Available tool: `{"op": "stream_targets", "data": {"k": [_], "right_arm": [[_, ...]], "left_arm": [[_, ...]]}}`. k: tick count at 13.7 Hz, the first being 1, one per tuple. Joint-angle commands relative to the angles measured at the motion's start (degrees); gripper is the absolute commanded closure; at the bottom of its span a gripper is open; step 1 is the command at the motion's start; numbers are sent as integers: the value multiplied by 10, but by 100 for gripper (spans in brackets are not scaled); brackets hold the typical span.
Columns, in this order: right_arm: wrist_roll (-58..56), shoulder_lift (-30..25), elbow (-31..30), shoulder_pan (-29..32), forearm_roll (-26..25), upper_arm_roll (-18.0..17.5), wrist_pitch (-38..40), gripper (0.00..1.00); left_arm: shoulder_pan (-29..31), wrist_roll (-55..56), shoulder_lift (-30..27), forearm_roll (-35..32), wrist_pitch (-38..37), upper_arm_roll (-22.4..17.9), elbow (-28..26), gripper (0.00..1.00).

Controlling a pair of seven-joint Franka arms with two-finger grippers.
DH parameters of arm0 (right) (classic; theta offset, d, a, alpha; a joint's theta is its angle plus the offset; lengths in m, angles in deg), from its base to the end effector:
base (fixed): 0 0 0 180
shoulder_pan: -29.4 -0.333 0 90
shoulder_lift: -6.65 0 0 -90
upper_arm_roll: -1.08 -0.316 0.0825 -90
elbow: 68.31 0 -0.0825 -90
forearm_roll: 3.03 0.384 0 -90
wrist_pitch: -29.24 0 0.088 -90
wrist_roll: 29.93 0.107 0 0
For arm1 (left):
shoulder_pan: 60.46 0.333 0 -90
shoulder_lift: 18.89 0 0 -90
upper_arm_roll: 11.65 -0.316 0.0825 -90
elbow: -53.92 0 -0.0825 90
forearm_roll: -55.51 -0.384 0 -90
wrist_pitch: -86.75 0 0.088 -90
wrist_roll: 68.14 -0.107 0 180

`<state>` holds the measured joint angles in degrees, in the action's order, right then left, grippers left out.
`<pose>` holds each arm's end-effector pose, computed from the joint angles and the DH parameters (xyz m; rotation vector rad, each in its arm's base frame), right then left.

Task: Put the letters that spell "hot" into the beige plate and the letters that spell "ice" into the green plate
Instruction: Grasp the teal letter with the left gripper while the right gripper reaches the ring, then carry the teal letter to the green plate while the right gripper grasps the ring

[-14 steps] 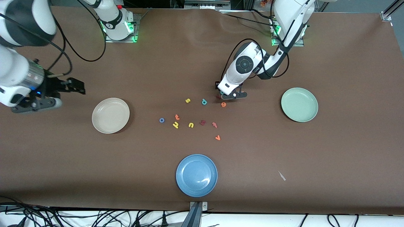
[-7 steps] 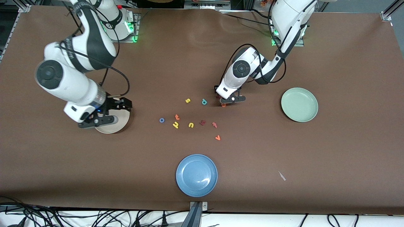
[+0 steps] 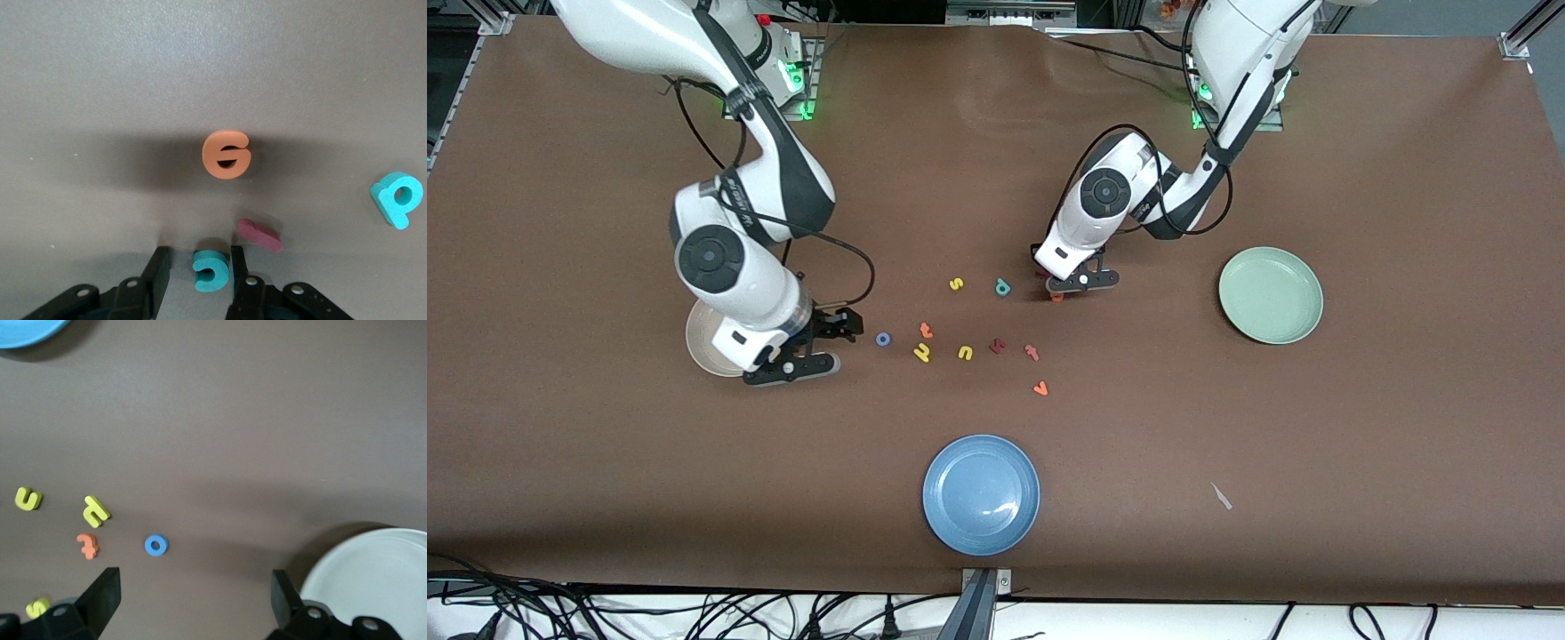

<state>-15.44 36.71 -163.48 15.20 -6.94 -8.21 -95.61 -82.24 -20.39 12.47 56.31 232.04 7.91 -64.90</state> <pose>0.6281 0.2565 0.3073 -3.1058 -0.2718 0.0113 0.4355 -0.3848 0.1712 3.0285 0.2507 -0.2575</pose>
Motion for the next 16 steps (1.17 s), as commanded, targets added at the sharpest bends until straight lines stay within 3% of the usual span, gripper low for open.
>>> {"op": "stream_targets", "data": {"k": [1, 4, 6, 9, 12, 16], "right_arm": [[34, 24, 0, 4, -13, -12, -28, 0], [34, 60, 3, 1, -17, -24, -74, 0], [39, 73, 3, -5, -20, -25, -82, 0], [40, 90, 4, -16, -21, -25, -82, 0], [39, 90, -3, -16, -21, -26, -83, 0], [34, 89, -38, -17, -22, -26, -107, 1]], "left_arm": [[-8, 23, 11, -21, -3, -6, 10, 80], [-6, 23, 9, -22, -7, -6, 10, 96], [0, 23, -1, -22, -27, -6, 11, 99], [52, -8, -56, -26, -174, -3, 56, 98], [112, -75, -62, -26, -336, -2, 136, 98], [217, -214, -78, -27, -381, -4, 140, 98]]}}
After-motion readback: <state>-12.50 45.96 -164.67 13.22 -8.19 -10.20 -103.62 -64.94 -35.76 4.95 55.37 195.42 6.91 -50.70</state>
